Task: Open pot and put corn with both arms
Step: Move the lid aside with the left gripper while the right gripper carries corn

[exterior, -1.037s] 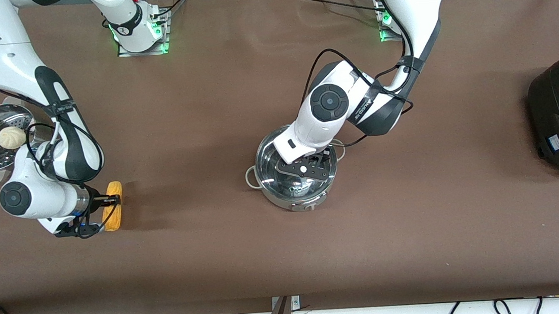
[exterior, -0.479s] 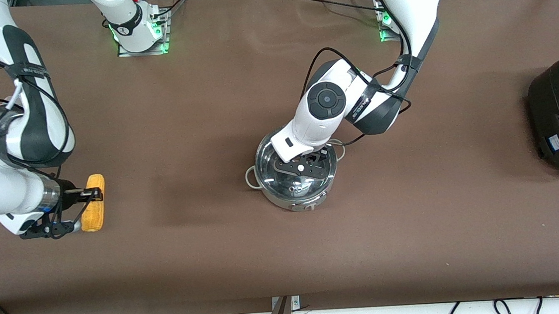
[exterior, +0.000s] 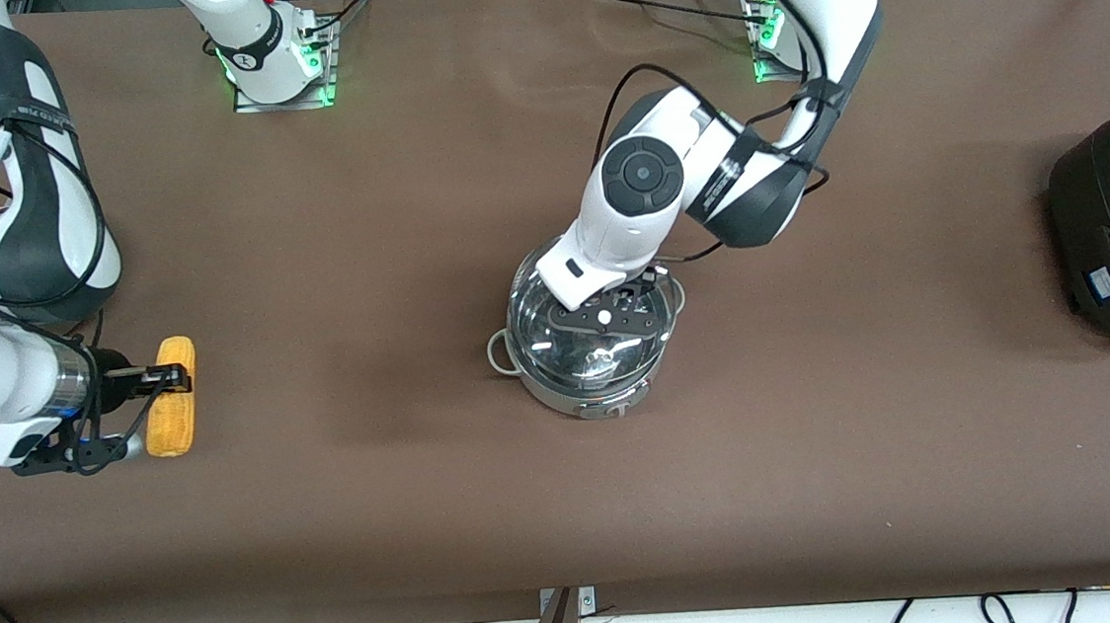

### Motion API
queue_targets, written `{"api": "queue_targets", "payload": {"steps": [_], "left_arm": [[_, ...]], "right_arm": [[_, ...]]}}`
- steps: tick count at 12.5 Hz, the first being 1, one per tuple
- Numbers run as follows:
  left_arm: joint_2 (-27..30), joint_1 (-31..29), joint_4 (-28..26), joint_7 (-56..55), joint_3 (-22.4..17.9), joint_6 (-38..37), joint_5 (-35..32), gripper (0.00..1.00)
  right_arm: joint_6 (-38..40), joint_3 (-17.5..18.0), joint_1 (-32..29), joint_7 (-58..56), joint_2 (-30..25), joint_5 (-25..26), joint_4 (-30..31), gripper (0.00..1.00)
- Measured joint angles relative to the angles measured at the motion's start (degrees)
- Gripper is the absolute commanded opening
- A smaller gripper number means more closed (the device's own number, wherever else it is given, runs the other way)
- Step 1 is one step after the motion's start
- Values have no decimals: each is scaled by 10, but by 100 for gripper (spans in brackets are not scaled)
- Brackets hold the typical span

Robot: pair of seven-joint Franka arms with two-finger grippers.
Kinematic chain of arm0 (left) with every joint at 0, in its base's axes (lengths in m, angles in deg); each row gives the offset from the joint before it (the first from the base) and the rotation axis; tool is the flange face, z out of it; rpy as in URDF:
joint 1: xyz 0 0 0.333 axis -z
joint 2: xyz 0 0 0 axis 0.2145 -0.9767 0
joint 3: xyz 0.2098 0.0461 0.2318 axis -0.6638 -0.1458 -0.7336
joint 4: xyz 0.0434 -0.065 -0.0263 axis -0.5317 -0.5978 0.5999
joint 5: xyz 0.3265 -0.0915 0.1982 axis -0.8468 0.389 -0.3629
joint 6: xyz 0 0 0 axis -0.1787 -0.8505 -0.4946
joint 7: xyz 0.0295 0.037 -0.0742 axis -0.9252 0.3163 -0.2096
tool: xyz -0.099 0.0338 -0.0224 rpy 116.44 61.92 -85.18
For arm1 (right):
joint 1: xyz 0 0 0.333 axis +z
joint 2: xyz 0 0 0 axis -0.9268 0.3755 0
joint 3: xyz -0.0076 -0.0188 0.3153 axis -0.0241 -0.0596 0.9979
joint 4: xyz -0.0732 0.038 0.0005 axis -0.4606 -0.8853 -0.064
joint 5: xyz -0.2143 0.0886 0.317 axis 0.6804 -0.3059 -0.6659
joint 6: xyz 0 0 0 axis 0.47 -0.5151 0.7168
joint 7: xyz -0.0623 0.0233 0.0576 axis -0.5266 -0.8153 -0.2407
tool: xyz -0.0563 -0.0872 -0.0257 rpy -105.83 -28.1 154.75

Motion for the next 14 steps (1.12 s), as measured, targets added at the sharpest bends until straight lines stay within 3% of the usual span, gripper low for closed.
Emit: {"api": "queue_targets", "payload": {"steps": [5, 7, 10, 14], "left_arm": [[87, -78, 2, 6, -3, -121, 0, 6], [112, -120, 2, 48, -4, -167, 0, 6], [135, -203, -3, 214, -6, -215, 0, 6], [128, -294, -55, 363, -10, -191, 0, 7]], "right_arm": [[-13, 124, 20, 162, 0, -6, -20, 29], [-57, 132, 74, 219, 0, -6, -25, 29], [-134, 131, 167, 319, 21, -4, -31, 29], [-155, 123, 258, 356, 81, 11, -82, 23]]}}
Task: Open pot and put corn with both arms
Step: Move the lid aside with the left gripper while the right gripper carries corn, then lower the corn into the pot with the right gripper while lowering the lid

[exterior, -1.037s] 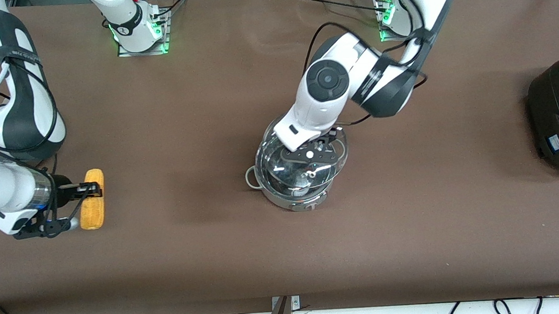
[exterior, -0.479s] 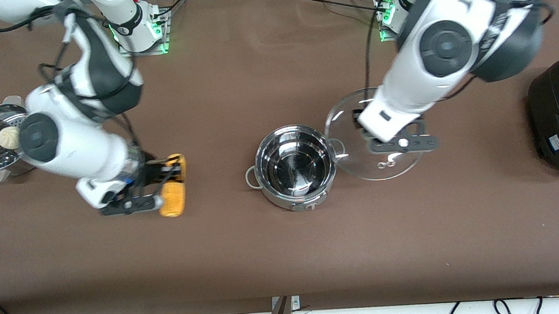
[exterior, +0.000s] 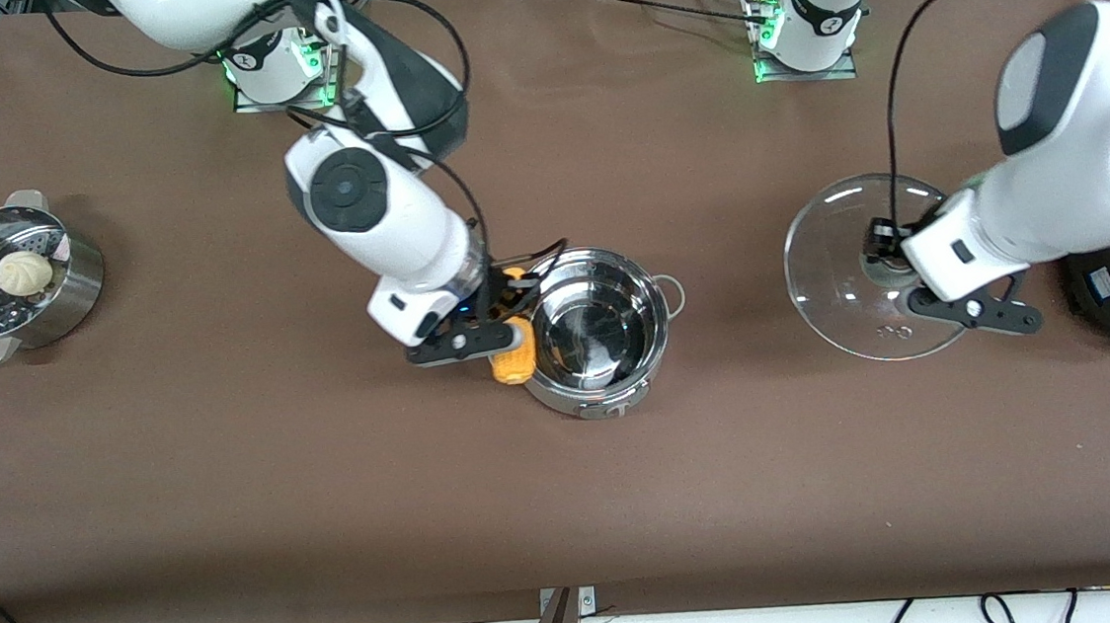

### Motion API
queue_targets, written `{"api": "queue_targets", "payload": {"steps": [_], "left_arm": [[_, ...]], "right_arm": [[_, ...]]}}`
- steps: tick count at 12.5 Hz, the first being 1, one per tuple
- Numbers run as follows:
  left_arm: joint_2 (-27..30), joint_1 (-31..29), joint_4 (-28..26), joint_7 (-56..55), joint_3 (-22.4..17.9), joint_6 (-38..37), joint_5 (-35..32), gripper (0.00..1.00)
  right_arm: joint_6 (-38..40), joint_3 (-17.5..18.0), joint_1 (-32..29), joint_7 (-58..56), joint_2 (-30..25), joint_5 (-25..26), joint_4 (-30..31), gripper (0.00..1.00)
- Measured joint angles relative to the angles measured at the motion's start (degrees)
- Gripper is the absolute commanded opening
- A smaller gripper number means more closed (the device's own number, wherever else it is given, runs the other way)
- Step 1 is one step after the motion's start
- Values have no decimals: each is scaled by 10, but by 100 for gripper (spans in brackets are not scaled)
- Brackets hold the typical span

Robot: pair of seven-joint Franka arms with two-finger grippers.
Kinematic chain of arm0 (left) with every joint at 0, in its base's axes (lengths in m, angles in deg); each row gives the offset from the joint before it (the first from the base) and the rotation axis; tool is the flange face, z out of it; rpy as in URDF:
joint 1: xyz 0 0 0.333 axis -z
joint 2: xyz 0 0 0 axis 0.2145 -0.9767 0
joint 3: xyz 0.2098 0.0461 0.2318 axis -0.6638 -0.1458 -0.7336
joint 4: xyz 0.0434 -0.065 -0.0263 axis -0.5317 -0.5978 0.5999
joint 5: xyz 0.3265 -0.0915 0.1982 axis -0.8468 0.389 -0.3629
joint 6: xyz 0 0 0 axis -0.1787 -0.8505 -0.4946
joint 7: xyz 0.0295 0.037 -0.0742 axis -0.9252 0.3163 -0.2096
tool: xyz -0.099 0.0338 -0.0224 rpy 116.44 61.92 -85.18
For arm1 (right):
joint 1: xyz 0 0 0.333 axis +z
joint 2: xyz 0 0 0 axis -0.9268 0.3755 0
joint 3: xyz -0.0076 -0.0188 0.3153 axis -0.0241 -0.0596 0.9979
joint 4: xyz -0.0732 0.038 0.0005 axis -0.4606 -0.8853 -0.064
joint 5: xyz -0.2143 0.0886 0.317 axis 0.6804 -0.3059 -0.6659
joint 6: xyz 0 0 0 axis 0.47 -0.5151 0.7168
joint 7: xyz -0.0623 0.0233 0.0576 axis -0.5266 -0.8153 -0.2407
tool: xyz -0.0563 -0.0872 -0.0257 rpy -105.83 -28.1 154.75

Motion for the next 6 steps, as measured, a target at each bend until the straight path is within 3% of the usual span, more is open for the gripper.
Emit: {"api": "queue_targets", "payload": {"steps": [4, 6], "left_arm": [[-19, -55, -148, 72, -1, 169, 0, 10], [-24, -71, -226, 103, -1, 252, 0, 10]], "right_arm": [[-27, -68, 99, 39, 56, 7, -42, 23], [-61, -79, 120, 58, 85, 8, -48, 23]]}}
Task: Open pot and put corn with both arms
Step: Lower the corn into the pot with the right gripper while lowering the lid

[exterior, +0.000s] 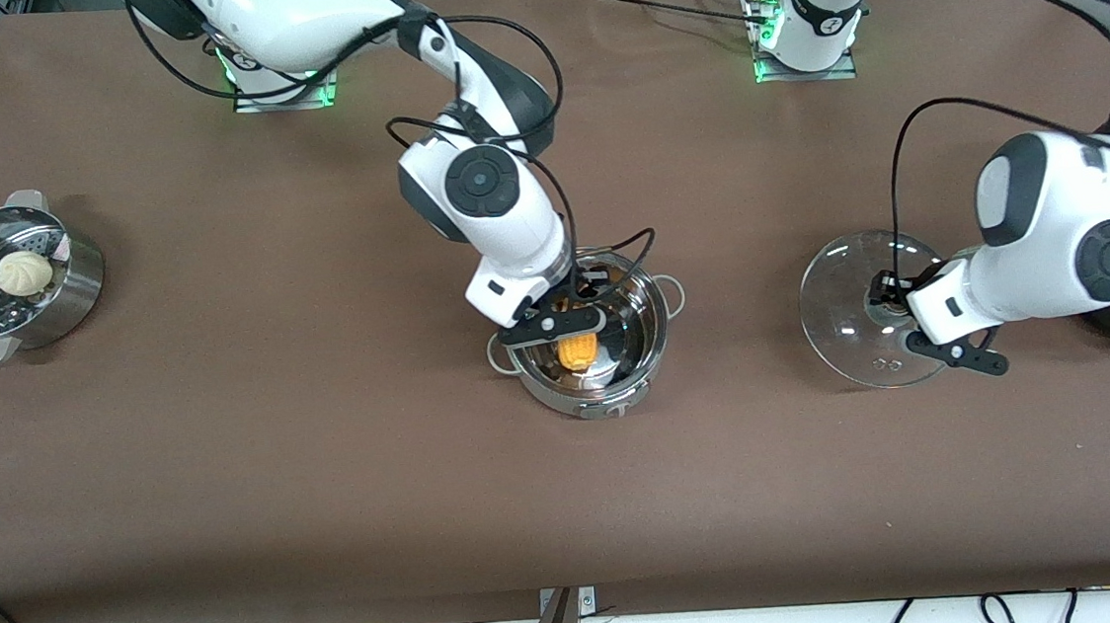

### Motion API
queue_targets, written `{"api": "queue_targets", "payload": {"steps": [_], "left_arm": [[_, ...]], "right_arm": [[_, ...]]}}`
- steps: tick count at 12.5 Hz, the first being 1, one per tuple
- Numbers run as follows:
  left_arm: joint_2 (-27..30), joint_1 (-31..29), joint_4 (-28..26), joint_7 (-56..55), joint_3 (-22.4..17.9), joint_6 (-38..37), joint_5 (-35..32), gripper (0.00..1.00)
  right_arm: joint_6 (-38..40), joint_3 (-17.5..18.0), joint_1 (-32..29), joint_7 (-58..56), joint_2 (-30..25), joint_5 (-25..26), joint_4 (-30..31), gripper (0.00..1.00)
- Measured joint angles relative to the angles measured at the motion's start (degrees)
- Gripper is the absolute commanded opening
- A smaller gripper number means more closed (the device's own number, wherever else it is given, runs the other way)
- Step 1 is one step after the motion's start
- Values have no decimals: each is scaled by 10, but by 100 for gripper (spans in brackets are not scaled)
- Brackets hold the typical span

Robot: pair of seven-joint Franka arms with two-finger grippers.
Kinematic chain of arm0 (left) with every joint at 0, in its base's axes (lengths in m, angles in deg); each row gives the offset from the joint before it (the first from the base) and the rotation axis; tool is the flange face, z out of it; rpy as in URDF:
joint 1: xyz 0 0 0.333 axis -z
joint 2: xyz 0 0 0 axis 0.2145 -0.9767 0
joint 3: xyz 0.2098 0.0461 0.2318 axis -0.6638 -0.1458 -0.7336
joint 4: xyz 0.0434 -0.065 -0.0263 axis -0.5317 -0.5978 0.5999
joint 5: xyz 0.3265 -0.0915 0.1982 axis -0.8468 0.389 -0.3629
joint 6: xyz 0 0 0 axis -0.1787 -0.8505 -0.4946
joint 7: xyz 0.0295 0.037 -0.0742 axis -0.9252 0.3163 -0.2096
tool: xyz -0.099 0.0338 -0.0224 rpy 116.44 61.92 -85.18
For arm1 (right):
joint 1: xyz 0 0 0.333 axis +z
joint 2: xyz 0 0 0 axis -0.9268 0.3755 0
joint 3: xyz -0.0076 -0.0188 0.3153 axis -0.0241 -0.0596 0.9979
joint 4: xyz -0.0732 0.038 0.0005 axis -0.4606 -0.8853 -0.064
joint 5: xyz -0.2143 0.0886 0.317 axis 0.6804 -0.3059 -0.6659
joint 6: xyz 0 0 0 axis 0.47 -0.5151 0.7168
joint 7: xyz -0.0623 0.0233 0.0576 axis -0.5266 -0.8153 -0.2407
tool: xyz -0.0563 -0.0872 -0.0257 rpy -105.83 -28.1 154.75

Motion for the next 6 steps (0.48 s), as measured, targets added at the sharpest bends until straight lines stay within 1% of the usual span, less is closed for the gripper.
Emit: {"api": "queue_targets", "payload": {"steps": [1, 2, 4, 6], "left_arm": [[-2, -9, -29, 14, 0, 29, 0, 10], [-5, -19, -52, 29, 0, 55, 0, 10], [-20, -36, -86, 52, -1, 102, 0, 10], [-45, -45, -95, 60, -1, 119, 0, 12]], "right_arm": [[-9, -1, 0, 1, 11, 0, -3, 24], [-12, -2, -1, 1, 17, 0, -5, 27], [-12, -3, -2, 1, 22, 0, -9, 45], [-17, -3, -2, 1, 25, 0, -10, 100]]}}
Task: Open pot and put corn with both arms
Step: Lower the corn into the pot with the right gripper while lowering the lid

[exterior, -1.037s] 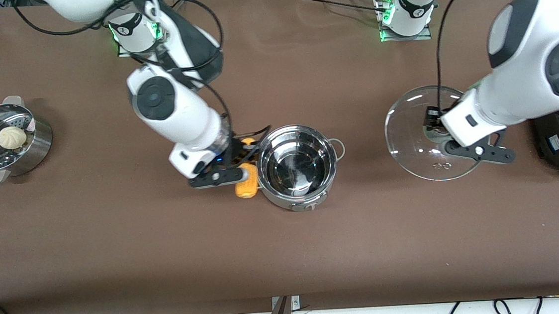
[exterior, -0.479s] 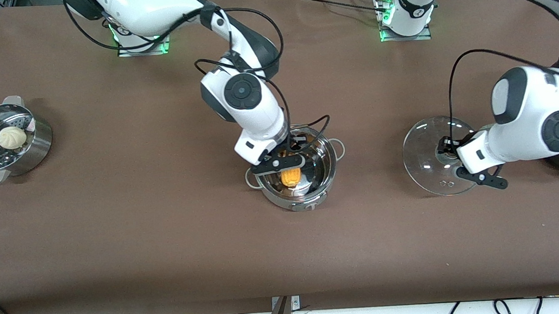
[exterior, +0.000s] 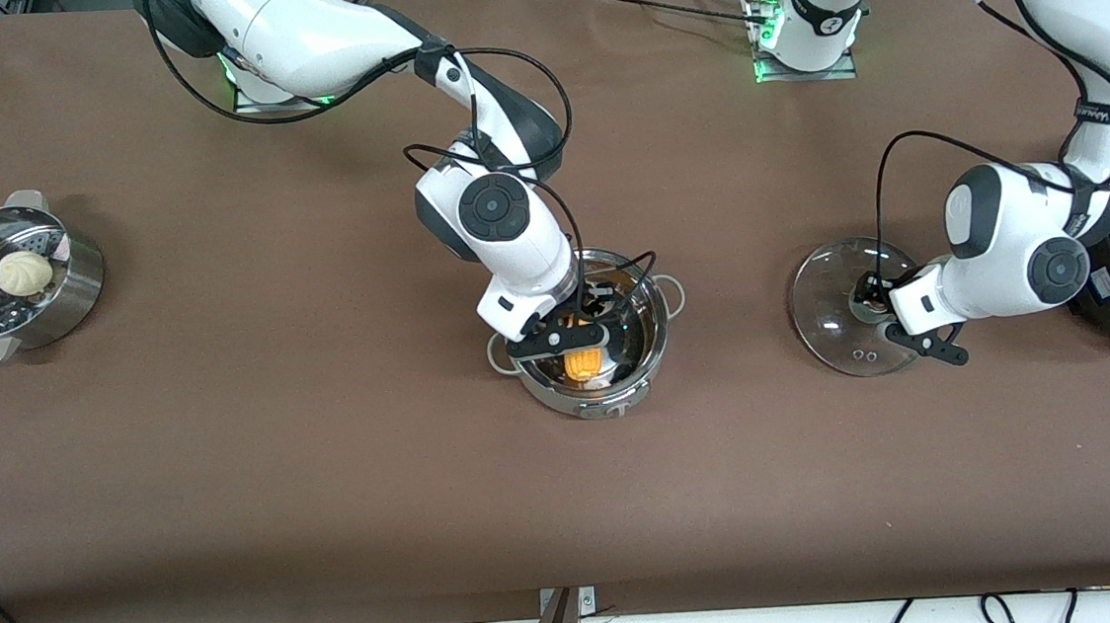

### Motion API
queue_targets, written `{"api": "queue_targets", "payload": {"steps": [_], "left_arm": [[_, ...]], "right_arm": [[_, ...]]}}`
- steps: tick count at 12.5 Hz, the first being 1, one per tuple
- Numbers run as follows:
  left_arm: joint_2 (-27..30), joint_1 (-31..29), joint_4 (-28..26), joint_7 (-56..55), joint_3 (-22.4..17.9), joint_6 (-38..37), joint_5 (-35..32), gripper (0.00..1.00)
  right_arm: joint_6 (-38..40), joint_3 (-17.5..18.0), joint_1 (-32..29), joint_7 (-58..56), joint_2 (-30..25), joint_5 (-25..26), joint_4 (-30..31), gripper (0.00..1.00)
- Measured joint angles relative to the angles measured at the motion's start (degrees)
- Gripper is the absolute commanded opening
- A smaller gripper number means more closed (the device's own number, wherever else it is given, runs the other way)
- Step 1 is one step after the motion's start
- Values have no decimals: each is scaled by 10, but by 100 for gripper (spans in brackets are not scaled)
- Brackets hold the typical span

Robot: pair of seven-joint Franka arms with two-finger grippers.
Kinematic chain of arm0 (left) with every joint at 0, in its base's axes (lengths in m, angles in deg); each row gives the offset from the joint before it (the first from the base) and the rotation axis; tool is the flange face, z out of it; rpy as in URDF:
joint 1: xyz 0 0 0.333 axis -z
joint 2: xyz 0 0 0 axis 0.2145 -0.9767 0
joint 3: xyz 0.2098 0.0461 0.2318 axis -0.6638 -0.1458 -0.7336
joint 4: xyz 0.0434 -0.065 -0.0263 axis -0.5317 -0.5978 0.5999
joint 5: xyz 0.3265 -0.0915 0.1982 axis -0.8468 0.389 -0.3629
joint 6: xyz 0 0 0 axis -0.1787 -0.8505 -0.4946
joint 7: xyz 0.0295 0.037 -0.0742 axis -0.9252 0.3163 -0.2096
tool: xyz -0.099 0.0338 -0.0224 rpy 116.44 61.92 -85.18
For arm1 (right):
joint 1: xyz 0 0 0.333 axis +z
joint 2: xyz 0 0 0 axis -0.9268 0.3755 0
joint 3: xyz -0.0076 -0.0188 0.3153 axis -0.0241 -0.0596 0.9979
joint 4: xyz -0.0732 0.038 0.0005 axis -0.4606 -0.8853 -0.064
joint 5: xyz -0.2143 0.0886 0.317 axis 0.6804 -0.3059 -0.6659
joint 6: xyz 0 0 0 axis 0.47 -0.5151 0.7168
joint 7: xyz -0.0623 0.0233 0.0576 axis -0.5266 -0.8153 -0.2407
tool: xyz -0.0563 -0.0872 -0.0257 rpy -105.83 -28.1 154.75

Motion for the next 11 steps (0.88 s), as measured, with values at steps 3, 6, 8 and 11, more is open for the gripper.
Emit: {"api": "queue_targets", "payload": {"steps": [3, 6, 8, 11], "left_arm": [[-5, -2, 1, 0, 1, 3, 0, 85], [-4, -3, 3, 1, 2, 3, 0, 100], [2, -3, 12, 1, 5, -4, 0, 100], [51, -3, 30, -15, 16, -47, 0, 100]], "right_arm": [[-10, 0, 0, 0, 8, 0, 0, 100], [-7, -1, 0, 0, 7, 1, -5, 100], [14, -5, -3, -6, -1, 4, -19, 100], [97, -8, -50, -70, -54, 5, -37, 100]]}}
